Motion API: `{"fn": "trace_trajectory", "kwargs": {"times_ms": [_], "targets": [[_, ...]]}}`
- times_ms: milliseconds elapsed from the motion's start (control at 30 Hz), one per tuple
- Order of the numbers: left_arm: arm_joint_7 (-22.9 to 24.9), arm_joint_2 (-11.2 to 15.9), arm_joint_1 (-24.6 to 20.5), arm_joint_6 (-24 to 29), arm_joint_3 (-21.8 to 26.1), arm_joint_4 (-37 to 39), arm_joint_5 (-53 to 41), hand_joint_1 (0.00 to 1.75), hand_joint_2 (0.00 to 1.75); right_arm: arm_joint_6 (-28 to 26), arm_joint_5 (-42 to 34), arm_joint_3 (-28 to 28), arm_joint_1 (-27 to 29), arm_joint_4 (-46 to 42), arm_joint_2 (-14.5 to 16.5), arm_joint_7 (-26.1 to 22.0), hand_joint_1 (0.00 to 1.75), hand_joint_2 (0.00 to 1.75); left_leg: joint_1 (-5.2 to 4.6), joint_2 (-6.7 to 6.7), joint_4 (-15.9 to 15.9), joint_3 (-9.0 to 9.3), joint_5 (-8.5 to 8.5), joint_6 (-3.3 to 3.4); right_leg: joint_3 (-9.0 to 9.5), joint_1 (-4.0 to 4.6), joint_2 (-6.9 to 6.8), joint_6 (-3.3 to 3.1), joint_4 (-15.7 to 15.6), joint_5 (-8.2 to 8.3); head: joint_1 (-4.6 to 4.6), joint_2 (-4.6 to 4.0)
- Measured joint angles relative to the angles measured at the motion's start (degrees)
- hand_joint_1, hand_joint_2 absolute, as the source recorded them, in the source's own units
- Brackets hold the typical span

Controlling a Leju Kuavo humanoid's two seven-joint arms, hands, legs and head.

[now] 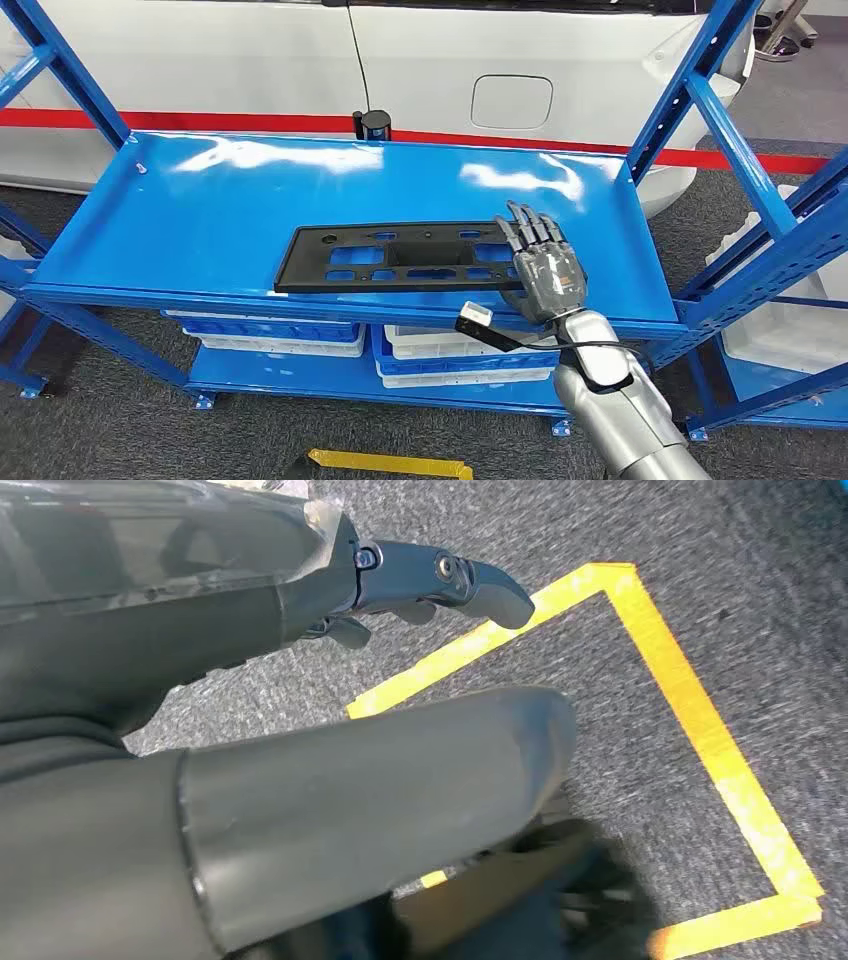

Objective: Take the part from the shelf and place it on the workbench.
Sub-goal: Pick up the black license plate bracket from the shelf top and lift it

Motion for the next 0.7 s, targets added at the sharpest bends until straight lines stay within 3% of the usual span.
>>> {"fn": "trace_trajectory", "kwargs": {"times_ms": [67,100,167,233,267,367,467,500,533,567,600,667,700], "targets": [[0.0,0.1,0.0,0.0,-0.2,0.0,-0.1,0.0,0.0,0.1,0.0,0.4,0.0,0.1,0.3,0.0,0.0,1.75,0.12,0.04,-3.2,1.11,2.46,-0.2,0.05,-0.1,0.08,0.15,0.4,-0.34,0.02,0.0],[0.0,0.1,0.0,0.0,-0.3,0.0,-0.2,0.0,0.0,0.2,0.0,0.7,0.0,0.3,0.6,-0.1,0.01,1.75,0.32,0.1,-6.9,2.53,4.9,-0.48,0.08,-0.18,0.18,0.37,0.8,-0.75,0.02,0.0],[-0.3,0.0,-0.1,-0.1,-0.6,0.0,-0.3,0.0,0.0,0.5,-0.1,1.3,-0.1,0.5,1.2,-0.1,0.81,1.75,0.77,-0.05,-13.4,5.42,7.72,-0.87,-0.3,0.35,0.4,1.13,2.2,-1.69,-0.02,0.0],[-1.2,-0.1,-0.1,-0.1,-0.9,-0.1,-0.4,0.0,0.0,0.7,-0.3,1.9,-0.2,0.8,1.7,-0.2,1.68,1.75,1.0,-0.3,-15.1,6.24,7.8,-0.56,-0.87,1.02,0.65,1.62,3.1,-2.12,0.0,0.0],[-1.9,-0.2,-0.1,0.0,-1.0,-0.1,-0.2,0.0,0.0,0.7,-0.4,2.2,-0.3,0.9,1.9,-0.3,1.74,1.75,1.04,-0.35,-15.0,6.19,7.88,-0.17,-1.09,0.97,0.73,1.76,3.3,-2.21,0.07,0.0],[-5.1,-0.4,-0.2,0.7,-1.1,-0.1,0.7,0.0,0.0,0.6,-0.8,3.1,-0.4,1.6,2.4,-0.4,1.64,1.75,0.89,-0.39,-14.8,6.19,7.65,0.58,-2.56,0.45,0.53,2.25,5.9,-3.87,0.21,0.0],[-9.0,-0.4,-0.3,3.9,-1.3,-0.1,1.1,0.0,0.0,0.4,-1.0,3.9,-0.6,2.2,3.1,-0.2,1.58,1.75,0.75,-0.3,-14.8,6.24,7.55,0.97,-8.13,0.13,0.33,2.24,17.4,-8.58,0.25,0.0],[-9.9,-0.5,-0.3,5.5,-1.4,-0.1,1.1,0.0,0.44,0.4,-1.0,4.3,-0.5,2.5,3.2,-0.2,1.58,1.75,0.66,-0.27,-14.9,6.27,7.54,1.0,-9.72,0.11,0.32,2.27,20.6,-9.55,0.23,0.0],[-10.6,-0.5,-0.3,7.0,-1.6,-0.1,1.1,0.0,0.87,0.4,-1.0,4.6,-0.5,2.7,3.2,-0.2,1.55,1.75,0.54,-0.27,-14.9,6.34,7.52,1.02,-10.31,0.11,0.32,2.36,21.7,-9.64,0.21,0.0],[-11.1,-0.5,-0.3,8.1,-1.7,-0.1,1.2,0.0,1.31,0.4,-1.0,4.8,-0.5,3.0,3.3,-0.2,1.53,1.75,0.41,-0.31,-15.0,6.48,7.52,1.03,-9.64,0.2,0.32,2.44,20.2,-8.82,0.2,0.0],[-11.6,-0.6,-0.3,8.9,-1.9,-0.1,1.2,0.0,1.75,0.4,-1.1,5.0,-0.6,3.2,3.4,-0.3,1.51,1.75,0.25,-0.34,-15.1,6.73,7.54,1.06,-7.77,0.41,0.33,2.34,16.5,-7.31,0.2,0.0],[-12.4,-1.0,-0.2,10.2,-2.2,-0.1,1.2,0.0,1.75,0.3,-1.5,5.3,-1.2,3.7,3.5,-0.5,1.52,1.75,0.18,-0.36,-15.7,7.32,7.68,1.15,-2.89,1.22,0.39,1.22,7.2,-4.24,0.08,0.0],[-12.6,-1.2,-0.2,10.8,-2.3,-0.1,1.2,0.0,1.75,0.2,-1.6,5.5,-1.5,3.9,3.6,-0.7,1.54,1.75,0.22,-0.35,-16.0,7.52,7.78,1.12,-1.21,1.68,0.47,0.63,4.1,-3.29,0.05,0.0]]}}
